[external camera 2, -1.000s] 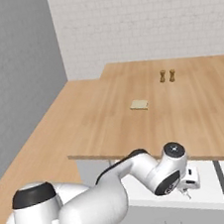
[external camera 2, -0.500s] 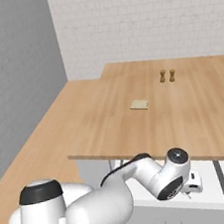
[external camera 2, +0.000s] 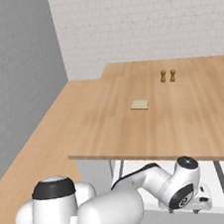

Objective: Pick the tongs from the drawer and place it on the counter.

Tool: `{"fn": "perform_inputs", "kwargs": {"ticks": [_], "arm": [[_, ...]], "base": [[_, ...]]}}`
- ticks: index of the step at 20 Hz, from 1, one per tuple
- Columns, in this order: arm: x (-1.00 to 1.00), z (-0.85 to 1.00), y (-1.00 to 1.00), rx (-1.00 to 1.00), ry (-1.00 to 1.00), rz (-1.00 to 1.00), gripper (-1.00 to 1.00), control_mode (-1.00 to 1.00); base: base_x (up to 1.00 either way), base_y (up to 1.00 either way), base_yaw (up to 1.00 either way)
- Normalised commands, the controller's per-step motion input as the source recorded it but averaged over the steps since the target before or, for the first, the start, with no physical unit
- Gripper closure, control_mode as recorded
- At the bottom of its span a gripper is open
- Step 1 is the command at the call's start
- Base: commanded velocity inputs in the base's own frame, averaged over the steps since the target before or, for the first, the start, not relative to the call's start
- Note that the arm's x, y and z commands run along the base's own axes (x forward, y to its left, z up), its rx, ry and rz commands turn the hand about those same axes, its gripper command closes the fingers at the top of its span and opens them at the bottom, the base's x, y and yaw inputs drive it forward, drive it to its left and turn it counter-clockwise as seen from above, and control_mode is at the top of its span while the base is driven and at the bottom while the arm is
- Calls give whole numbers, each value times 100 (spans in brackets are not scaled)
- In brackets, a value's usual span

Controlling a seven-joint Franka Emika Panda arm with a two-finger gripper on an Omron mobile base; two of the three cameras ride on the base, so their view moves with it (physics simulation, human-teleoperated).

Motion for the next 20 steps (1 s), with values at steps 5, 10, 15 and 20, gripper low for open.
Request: {"fn": "perform_inputs", "kwargs": {"ticks": [5, 10, 15, 20], "arm": [[-99, -9, -41, 0, 8, 3, -100, -100], [-100, 8, -41, 2, -6, 9, -100, -100], [-8, 69, 2, 9, -13, 1, -100, -100], [82, 76, 24, 10, -4, 6, -100, -100]], "base": [[0, 0, 0], [0, 0, 0], [0, 0, 0], [0, 0, 0]]}}
